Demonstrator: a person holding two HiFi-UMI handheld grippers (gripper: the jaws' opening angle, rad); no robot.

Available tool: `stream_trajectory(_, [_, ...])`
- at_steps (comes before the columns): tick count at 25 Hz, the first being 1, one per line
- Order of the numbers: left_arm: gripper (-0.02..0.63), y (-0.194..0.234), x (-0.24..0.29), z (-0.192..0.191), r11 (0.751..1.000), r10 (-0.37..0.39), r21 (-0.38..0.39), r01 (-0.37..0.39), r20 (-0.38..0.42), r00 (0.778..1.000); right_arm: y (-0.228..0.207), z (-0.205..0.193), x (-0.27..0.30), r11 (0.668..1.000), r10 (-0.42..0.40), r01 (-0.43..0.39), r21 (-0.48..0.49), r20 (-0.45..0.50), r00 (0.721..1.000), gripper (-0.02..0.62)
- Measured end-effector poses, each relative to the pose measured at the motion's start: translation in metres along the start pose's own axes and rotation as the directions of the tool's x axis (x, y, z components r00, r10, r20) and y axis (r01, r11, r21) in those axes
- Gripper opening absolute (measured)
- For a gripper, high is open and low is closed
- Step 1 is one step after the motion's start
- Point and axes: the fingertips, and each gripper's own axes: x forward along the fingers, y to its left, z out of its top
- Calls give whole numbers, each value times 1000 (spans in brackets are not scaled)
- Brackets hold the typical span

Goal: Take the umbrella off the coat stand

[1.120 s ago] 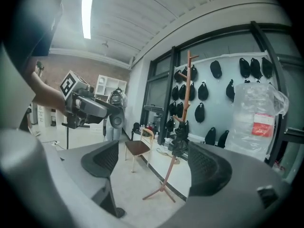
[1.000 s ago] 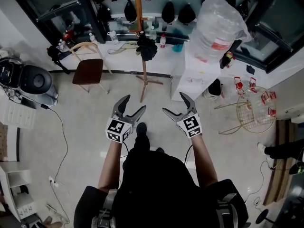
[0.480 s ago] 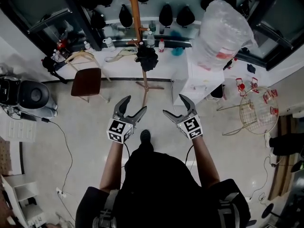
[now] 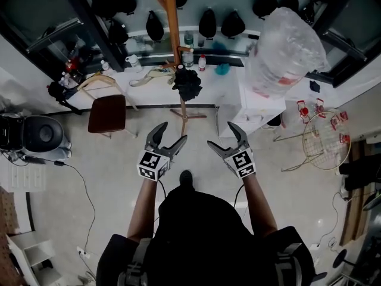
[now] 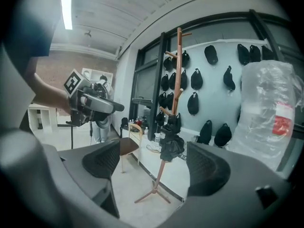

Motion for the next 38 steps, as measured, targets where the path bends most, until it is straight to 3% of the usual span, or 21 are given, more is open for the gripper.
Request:
stream_trajectory(14, [350,59,18,-5,998,-62,14,63,-41,997,-14,7,50,996,-84,84,42,-7,996,436])
stream_trajectory(25, [348,76,39,-2,996,-89,10,90,-54,995,-31,10,69,994,-105,105,41,-18,994,431])
stream_trajectory(38, [347,97,85,11,999,-2,-40,1,-31,1000,-91,13,103,999,-33,33,15,-14,999,422])
